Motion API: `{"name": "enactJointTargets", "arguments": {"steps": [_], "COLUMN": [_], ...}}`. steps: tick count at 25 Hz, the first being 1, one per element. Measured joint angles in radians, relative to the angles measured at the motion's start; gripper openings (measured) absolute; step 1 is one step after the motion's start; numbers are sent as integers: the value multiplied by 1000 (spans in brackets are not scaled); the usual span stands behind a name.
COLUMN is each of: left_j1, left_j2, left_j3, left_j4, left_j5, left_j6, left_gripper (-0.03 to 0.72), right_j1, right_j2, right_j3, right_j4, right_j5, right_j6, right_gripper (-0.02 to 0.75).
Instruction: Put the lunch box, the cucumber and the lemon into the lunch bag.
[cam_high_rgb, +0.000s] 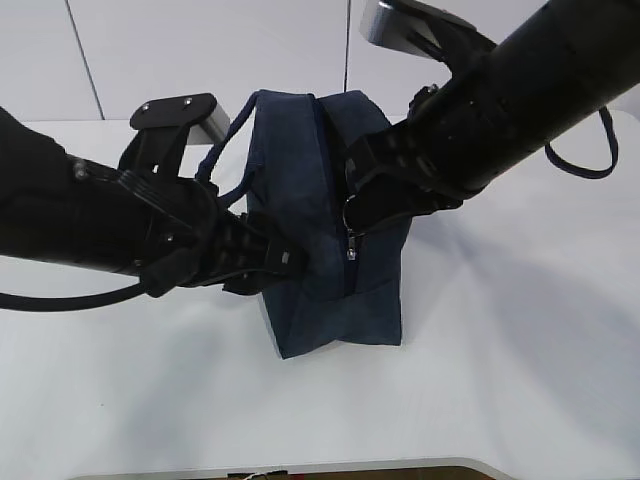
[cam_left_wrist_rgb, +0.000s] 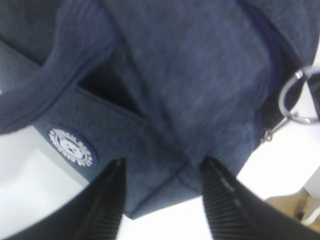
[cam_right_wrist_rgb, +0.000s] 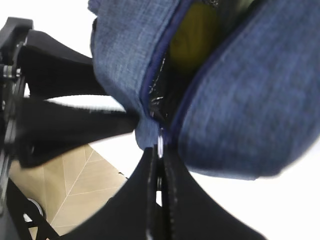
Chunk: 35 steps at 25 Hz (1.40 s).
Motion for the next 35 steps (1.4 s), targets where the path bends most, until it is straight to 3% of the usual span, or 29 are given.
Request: {"name": "enactJointTargets", "arguments": {"steps": [3,11,18,27,35], "left_j1": [0,0,-24,-26,-26], "left_j2": [0,-41,-43,35,73], "left_j3": [0,54,84,74,25], "left_j4": [4,-1,-94,-124,-140], "left_j5": [19,34,-6,-32,-26], "left_j6": [20,85,234,271,291], "left_gripper": [426,437,444,498,491], "right_j1": [0,0,0,0,0], "right_j2": [9,15,15,15,15], "right_j3": [0,-2,-2,-3,-3], "right_j4": [0,0,0,42,57], "right_j5": [0,-4,-8,-6,10], "right_j6": [-5,-15,-22,-49,-75], "right_gripper": [5,5,5,5,5]}}
